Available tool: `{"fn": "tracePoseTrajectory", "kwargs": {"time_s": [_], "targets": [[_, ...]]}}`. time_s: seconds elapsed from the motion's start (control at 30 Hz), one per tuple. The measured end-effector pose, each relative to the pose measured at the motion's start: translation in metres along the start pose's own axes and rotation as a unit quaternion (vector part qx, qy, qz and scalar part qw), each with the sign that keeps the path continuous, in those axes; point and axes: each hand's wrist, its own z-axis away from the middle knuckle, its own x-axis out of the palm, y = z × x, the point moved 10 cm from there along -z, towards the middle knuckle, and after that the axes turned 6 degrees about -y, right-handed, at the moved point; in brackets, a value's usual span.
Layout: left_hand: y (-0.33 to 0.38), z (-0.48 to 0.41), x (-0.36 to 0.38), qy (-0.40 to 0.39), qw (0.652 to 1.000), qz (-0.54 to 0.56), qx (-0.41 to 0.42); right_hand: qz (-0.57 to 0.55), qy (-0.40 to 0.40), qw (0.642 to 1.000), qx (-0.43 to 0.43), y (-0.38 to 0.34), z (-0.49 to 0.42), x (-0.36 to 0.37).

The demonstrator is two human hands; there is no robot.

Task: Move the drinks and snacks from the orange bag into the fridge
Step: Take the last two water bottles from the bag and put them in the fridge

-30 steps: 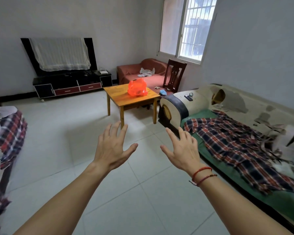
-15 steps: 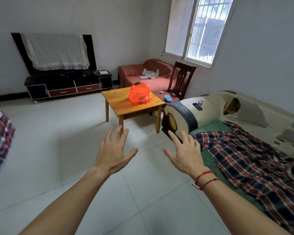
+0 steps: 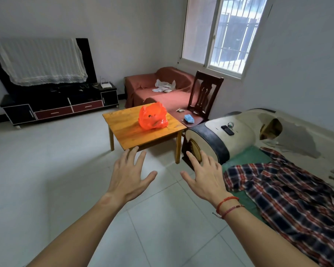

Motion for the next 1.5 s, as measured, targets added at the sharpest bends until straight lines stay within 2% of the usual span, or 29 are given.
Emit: {"fn": "tracePoseTrajectory", "kwargs": {"time_s": [0.33,0.6,0.9,1.23,1.5], "targets": [[-0.023,-0.179,0.06,-0.02,1.0,-0.006,-0.018,0.005,-0.004,1.0,0.002,0.04,-0.187,0.023],[-0.047,-0.324,0.075,-0.026,0.999,-0.018,-0.043,0.003,-0.017,0.999,-0.031,0.057,-0.347,0.024],[-0.093,-0.434,0.105,-0.046,0.996,-0.014,-0.07,0.017,-0.032,0.998,-0.054,0.05,-0.471,0.046],[-0.18,-0.571,0.165,-0.047,0.997,0.001,-0.065,0.028,-0.056,0.997,-0.05,0.016,-0.636,0.093],[-0.241,-0.684,0.219,-0.105,0.992,0.024,-0.058,0.044,-0.104,0.993,-0.017,0.002,-0.751,0.13]]}}
